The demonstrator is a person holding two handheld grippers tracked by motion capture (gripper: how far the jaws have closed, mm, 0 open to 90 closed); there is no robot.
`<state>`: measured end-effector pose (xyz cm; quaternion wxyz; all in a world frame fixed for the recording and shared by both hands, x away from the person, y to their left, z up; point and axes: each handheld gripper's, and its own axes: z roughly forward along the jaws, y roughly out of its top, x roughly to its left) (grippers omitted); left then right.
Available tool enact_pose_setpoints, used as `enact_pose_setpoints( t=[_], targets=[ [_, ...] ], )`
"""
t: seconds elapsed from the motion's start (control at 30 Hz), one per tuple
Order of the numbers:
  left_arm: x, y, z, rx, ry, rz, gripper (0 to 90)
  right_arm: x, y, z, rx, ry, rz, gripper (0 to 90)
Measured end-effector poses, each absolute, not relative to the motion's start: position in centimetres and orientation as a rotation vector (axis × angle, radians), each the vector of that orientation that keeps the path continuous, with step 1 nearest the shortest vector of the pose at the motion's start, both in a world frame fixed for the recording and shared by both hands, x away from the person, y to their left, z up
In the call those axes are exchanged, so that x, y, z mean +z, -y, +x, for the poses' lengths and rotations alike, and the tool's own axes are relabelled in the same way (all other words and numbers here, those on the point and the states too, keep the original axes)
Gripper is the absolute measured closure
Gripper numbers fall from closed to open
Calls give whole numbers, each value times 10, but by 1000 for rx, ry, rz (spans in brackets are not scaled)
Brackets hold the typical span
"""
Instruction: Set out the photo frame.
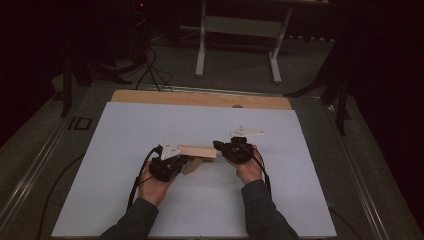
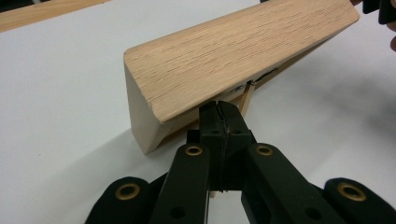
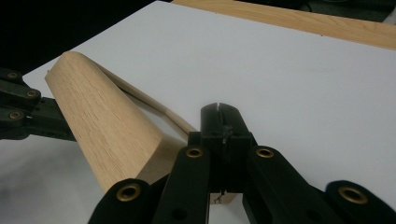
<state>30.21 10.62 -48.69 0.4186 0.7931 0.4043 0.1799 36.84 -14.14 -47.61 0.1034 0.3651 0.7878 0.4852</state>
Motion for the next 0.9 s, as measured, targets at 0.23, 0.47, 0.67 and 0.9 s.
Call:
enact_pose_setpoints(
  t=[0.23,0.47,0.67,0.9],
  targets=[
    [-486,-101,303,446,-1016,1988,898,-476,139,369,1435,-2334,1071,896],
    [-484,-99,303,453,-1011,2000,898,-476,139,369,1421,-2342,1066,896],
    [-483,-98,303,449,-1007,2004,897,-476,139,369,1412,-2344,1058,897],
    [-482,-95,304,448,-1001,2007,897,-475,139,367,1397,-2351,1050,897]
  ],
)
